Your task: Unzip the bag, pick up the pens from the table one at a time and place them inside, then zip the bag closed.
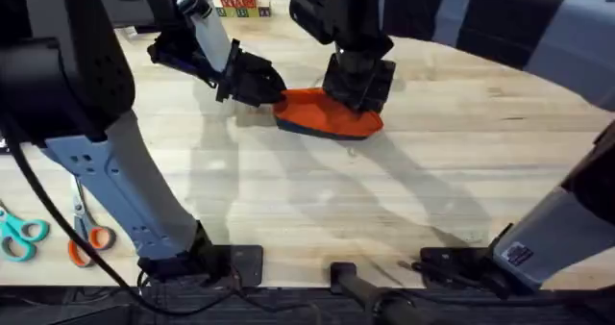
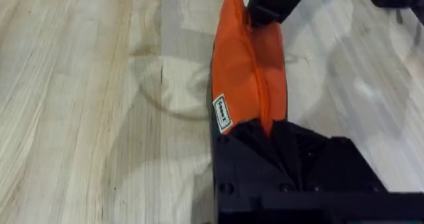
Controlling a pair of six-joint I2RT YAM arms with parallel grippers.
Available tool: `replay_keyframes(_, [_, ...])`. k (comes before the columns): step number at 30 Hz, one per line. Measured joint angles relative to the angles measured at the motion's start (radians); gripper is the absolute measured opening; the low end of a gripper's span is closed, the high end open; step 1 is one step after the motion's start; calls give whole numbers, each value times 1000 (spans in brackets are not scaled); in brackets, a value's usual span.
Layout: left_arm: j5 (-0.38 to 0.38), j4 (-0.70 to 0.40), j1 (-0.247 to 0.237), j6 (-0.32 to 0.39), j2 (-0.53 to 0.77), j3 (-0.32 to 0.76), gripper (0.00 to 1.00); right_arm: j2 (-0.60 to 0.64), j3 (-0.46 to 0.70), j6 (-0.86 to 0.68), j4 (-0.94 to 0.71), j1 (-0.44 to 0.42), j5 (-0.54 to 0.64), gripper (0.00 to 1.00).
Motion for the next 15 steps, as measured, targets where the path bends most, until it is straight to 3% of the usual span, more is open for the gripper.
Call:
replay_keyframes(9, [1, 0, 1, 0, 0, 0, 43, -17, 0, 0, -53, -29, 2, 32])
replay_keyframes(15, [1, 0, 5, 0, 0, 0, 43, -59, 0, -12, -105, -99, 26, 32])
